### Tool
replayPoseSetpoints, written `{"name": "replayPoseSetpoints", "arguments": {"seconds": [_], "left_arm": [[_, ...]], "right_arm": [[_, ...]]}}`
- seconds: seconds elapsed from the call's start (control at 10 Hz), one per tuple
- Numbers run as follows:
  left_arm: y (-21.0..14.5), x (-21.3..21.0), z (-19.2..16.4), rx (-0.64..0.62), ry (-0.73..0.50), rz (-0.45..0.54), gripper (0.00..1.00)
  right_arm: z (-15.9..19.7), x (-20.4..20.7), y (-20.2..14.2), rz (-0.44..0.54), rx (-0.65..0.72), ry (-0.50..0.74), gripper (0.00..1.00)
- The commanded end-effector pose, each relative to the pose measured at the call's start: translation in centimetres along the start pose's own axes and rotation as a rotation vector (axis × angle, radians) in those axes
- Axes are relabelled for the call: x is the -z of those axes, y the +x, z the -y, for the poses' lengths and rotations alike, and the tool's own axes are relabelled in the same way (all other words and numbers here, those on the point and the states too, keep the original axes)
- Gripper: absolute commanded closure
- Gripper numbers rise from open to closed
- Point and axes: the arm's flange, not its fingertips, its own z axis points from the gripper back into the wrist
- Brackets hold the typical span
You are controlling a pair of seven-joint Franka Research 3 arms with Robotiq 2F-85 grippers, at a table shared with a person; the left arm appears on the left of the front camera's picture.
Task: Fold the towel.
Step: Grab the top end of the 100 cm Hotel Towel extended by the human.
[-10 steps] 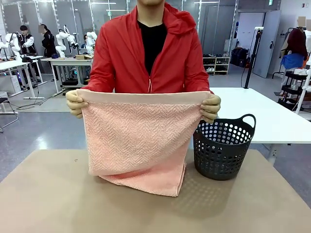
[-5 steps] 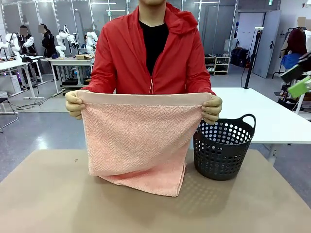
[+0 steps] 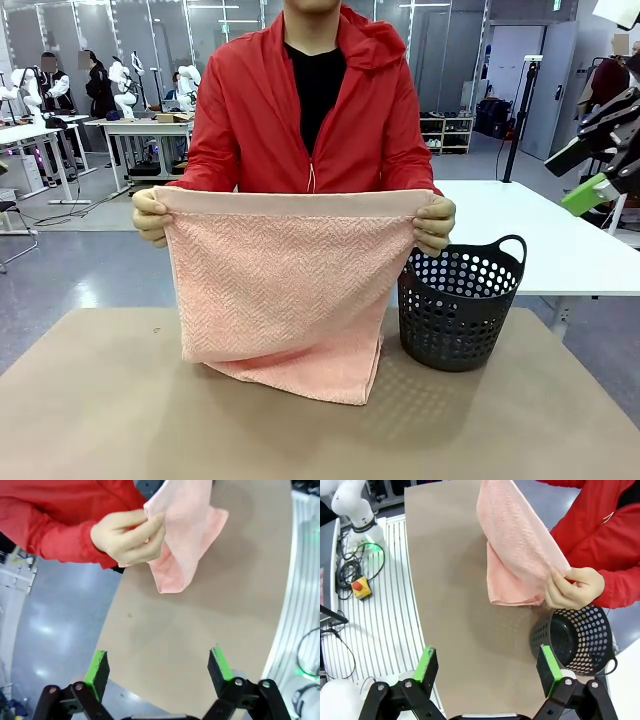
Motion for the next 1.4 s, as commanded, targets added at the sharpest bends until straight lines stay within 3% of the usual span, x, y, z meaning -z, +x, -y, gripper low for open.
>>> {"name": "replayPoseSetpoints", "arguments": {"seconds": [0.0,0.1,0.2,0.4,0.8,1.1,1.3], "left_arm": [[0.7,-0.1,0.1,0.019,0.025,-0.034,0.0],[0.0,0.0,0.0,0.0,0.0,0.0,0.0],[0.8,-1.2,0.5,0.084,0.044,-0.02,0.0],[8.6,-1.4,0.6,0.183,0.019,-0.065,0.0],[17.3,1.4,1.7,0.256,0.032,-0.255,0.0],[22.4,6.5,1.8,0.391,-0.062,-0.279,0.0],[24.2,9.2,2.0,0.416,-0.046,-0.33,0.0]], "right_arm": [[-0.2,-0.4,0.1,-0.007,0.03,-0.008,0.0],[-0.2,-0.4,0.1,-0.007,0.03,-0.008,0.0],[0.1,-0.2,-0.2,0.004,0.004,0.0,0.0],[-0.2,1.9,8.1,-0.193,-0.236,-0.077,0.0],[0.9,5.2,15.2,-0.32,-0.484,-0.109,0.0],[2.8,9.4,16.9,-0.363,-0.475,-0.126,0.0],[4.4,12.2,16.8,-0.398,-0.441,-0.099,0.0]]}}
